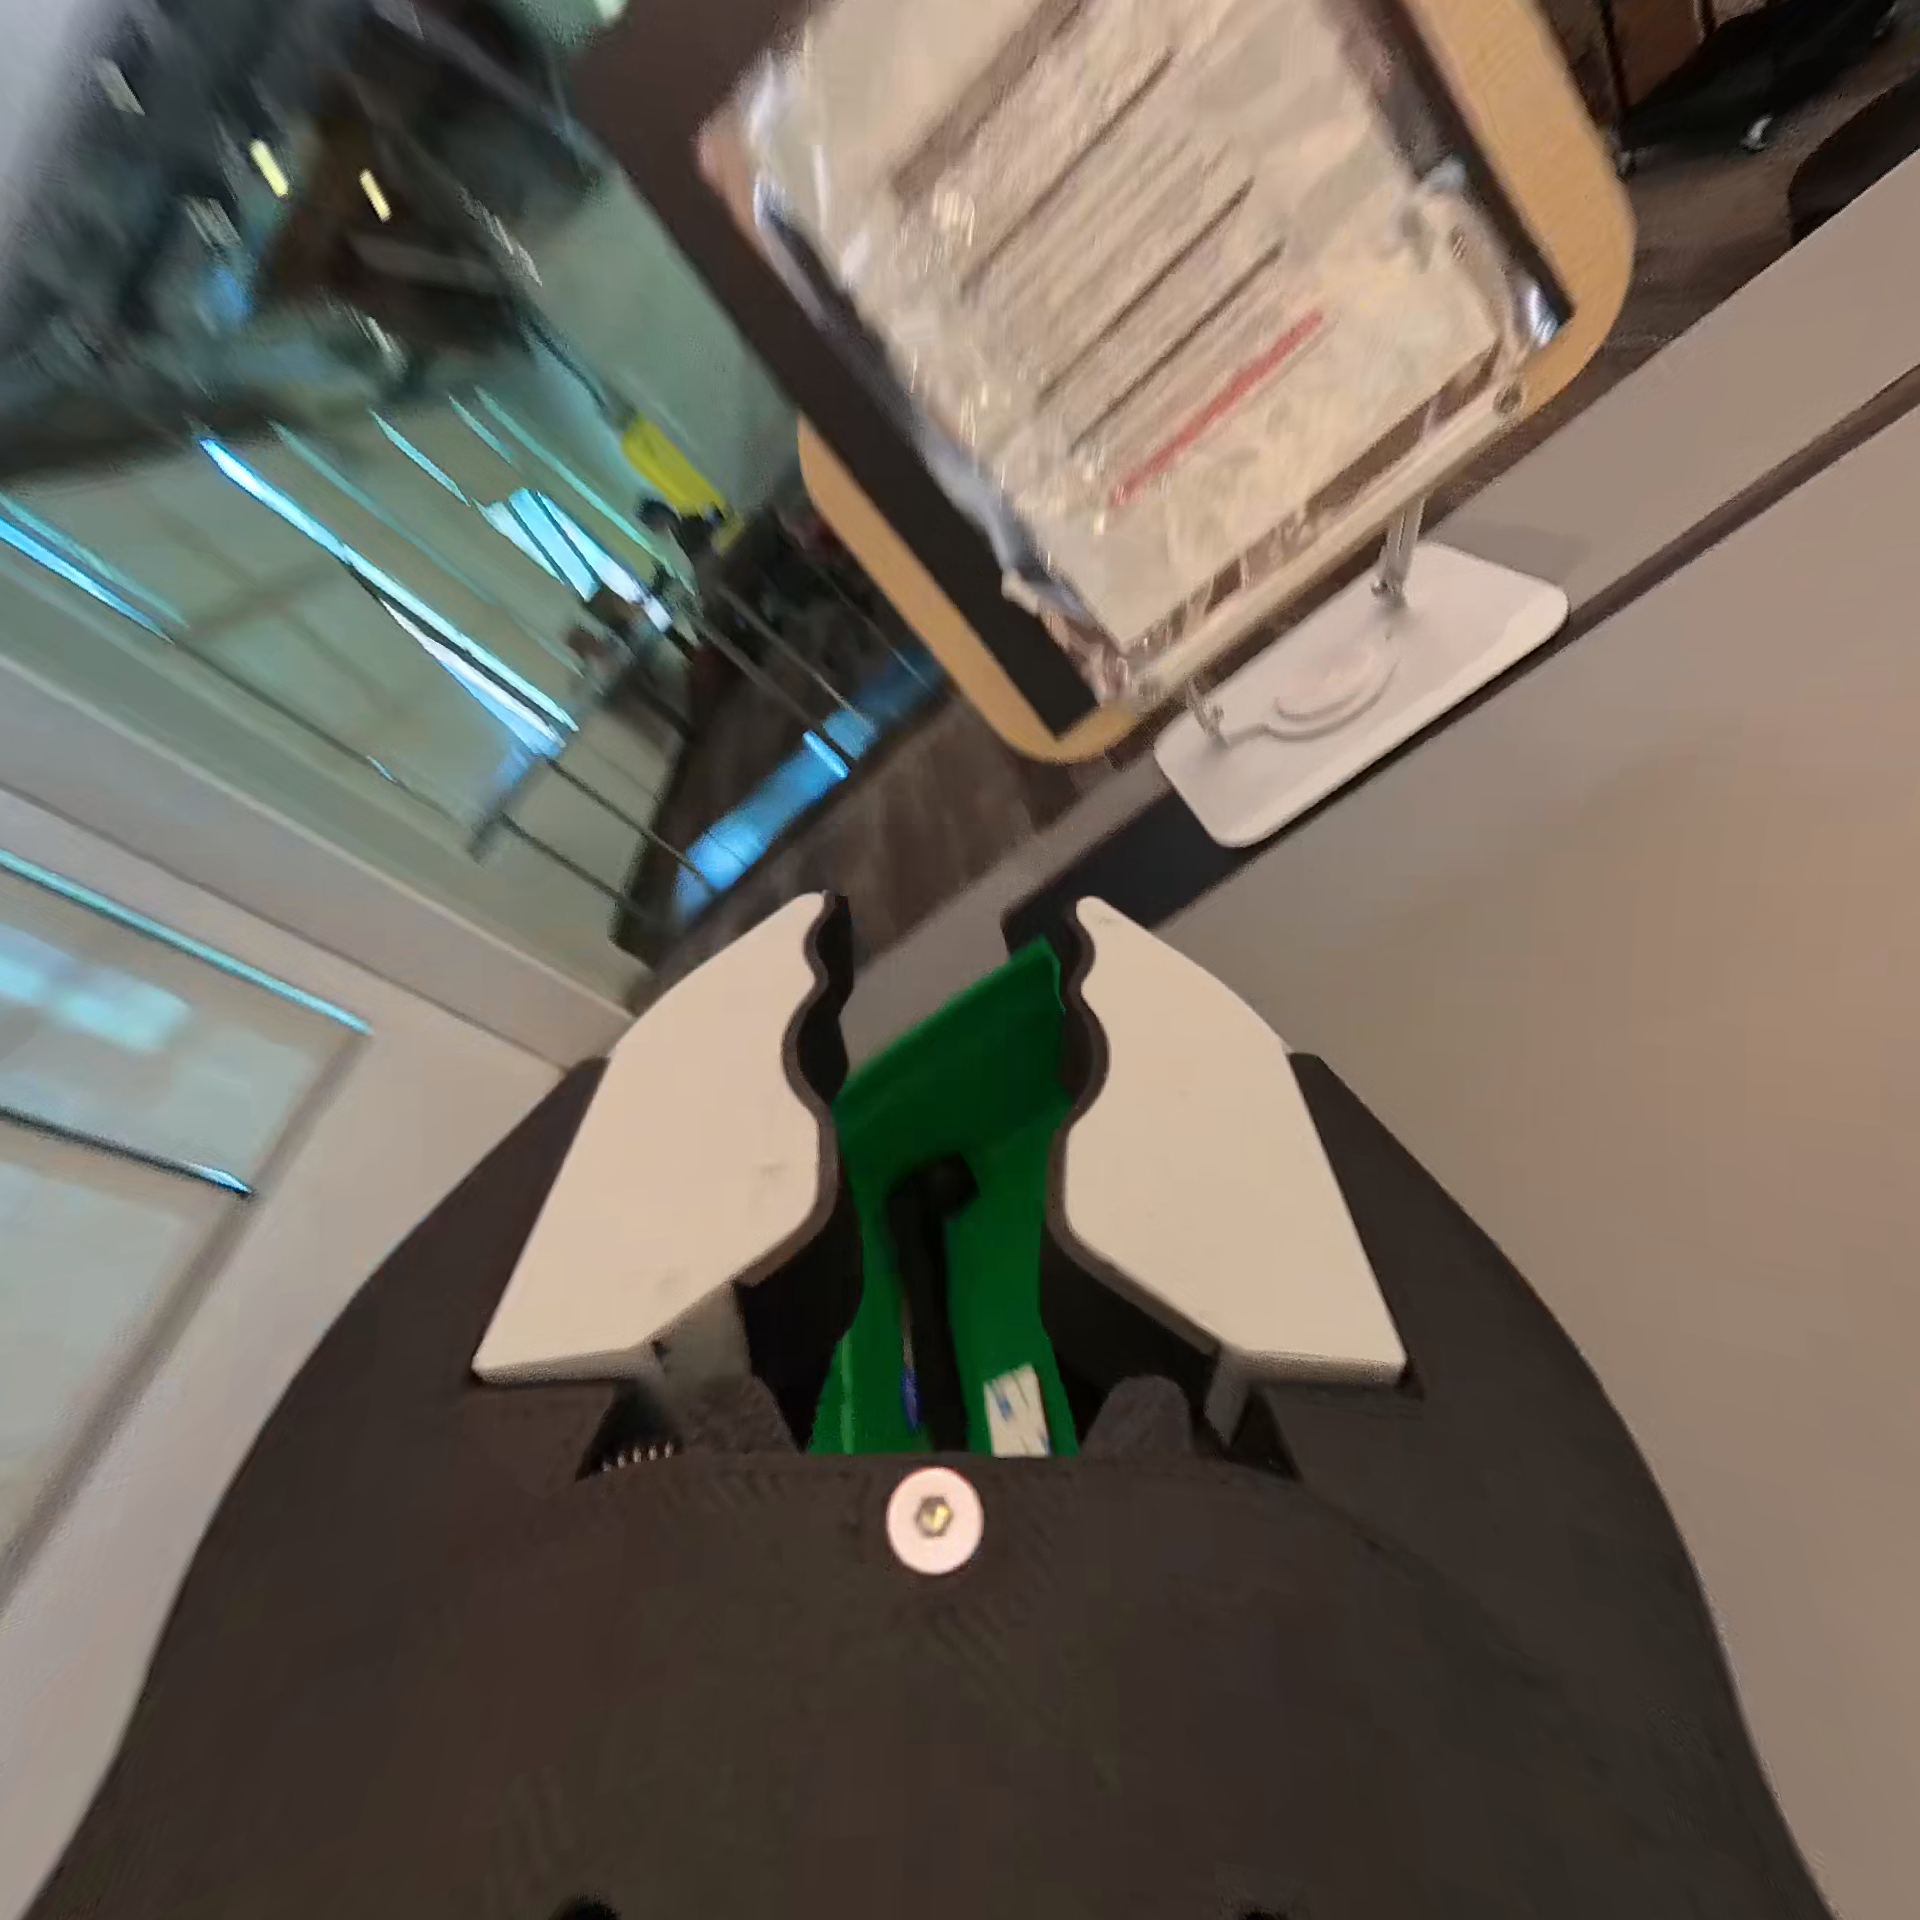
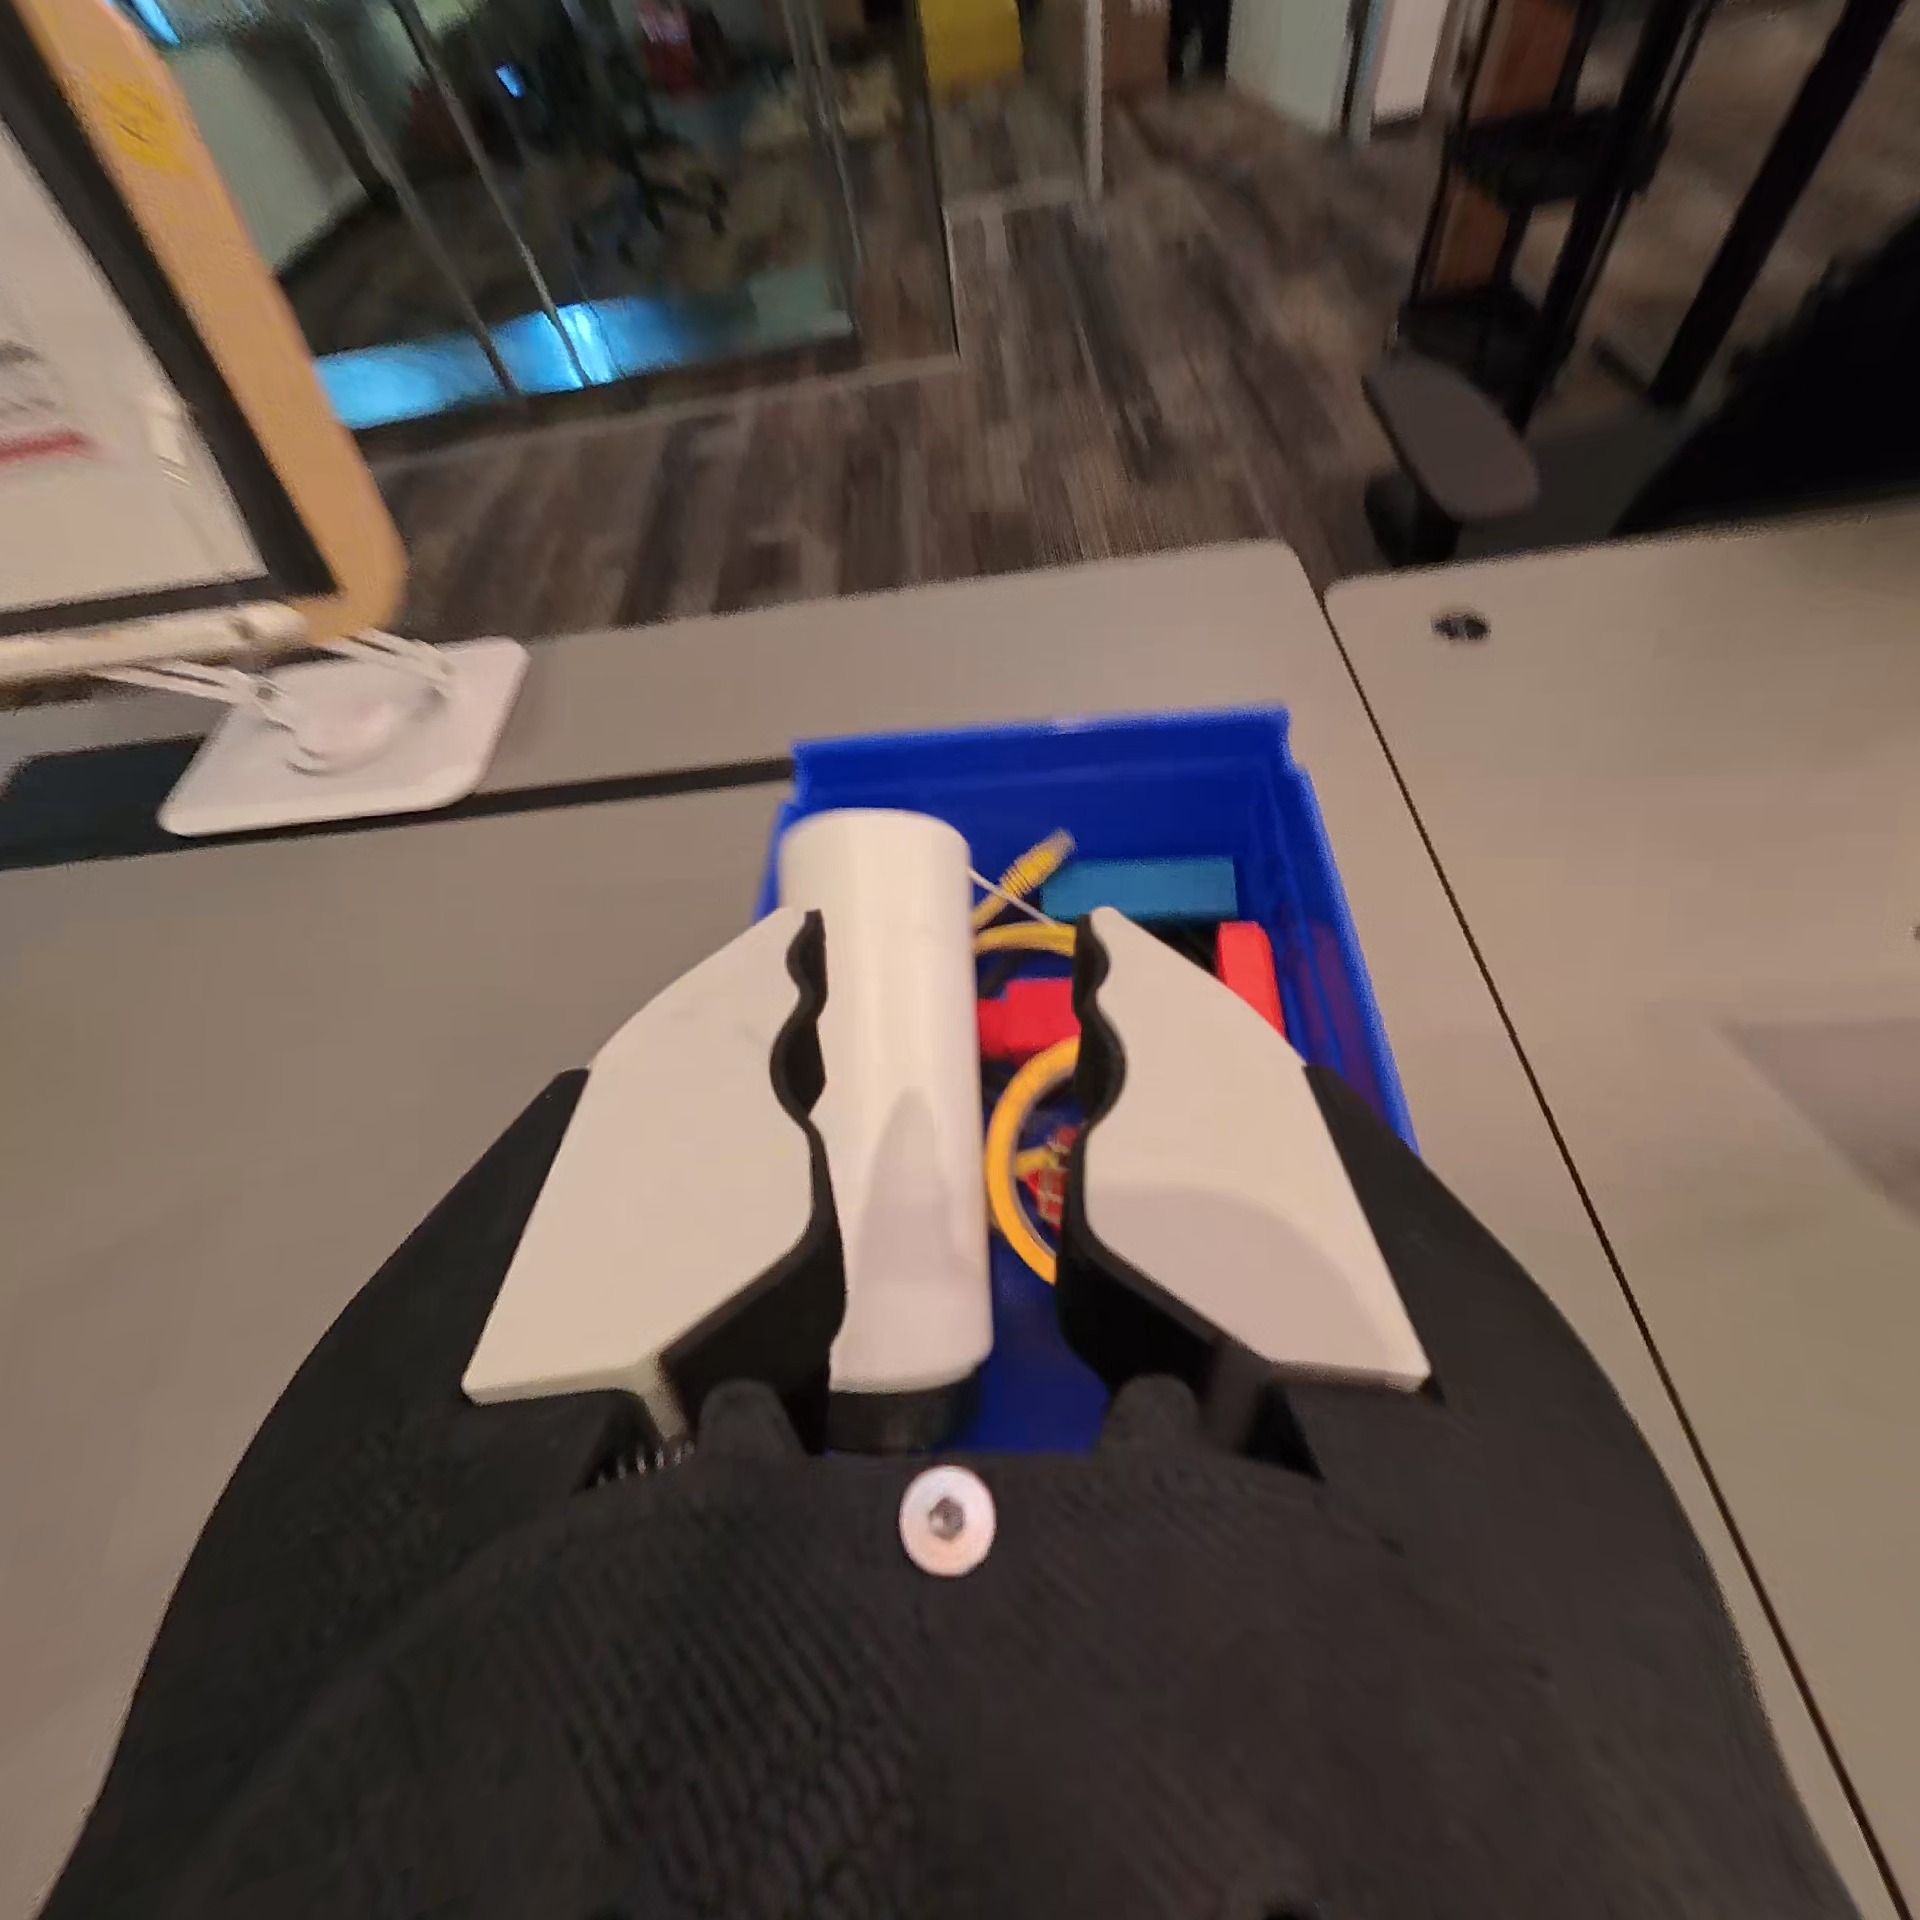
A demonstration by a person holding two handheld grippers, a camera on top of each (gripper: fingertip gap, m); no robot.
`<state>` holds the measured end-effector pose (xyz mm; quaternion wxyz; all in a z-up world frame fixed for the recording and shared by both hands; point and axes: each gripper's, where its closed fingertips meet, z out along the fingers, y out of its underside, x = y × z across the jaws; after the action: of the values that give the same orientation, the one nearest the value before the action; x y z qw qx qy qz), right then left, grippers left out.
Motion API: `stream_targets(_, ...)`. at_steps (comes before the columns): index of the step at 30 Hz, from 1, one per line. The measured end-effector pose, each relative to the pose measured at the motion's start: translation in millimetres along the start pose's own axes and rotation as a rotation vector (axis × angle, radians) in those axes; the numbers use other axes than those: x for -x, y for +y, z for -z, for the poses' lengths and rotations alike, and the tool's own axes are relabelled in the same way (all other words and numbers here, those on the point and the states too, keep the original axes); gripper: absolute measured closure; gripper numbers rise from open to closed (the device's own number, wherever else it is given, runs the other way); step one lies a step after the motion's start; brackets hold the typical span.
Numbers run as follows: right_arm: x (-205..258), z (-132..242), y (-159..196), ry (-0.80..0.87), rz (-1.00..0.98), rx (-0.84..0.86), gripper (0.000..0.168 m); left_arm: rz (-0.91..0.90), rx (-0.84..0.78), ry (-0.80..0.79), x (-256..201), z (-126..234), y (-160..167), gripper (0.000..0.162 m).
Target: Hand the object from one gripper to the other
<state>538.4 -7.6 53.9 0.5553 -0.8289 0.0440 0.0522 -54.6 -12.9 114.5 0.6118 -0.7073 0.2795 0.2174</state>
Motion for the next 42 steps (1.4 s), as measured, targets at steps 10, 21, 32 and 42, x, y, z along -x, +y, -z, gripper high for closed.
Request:
stream_targets(10,99.4,20.5,-47.8,-0.133,0.218,-0.189,0.124,0.385,0.612,0.187,28.0,-36.5,181.0,0.113)
stream_targets(21,133.4,-19.6,-18.8,-0.078,0.445,0.003,0.122,0.570,1.005,0.380,-16.1,-65.3,287.3,0.122)
stream_targets(32,146.9,-21.9,-12.7,-0.105,0.483,0.036,0.122,0.574,1.145,0.418,-33.7,-68.6,324.4,0.122)
stream_targets(42,147.7,-21.9,-9.6,-0.110,0.501,0.055,0.122,0.624,1.144,0.424,-33.3,-68.7,327.0,0.122)
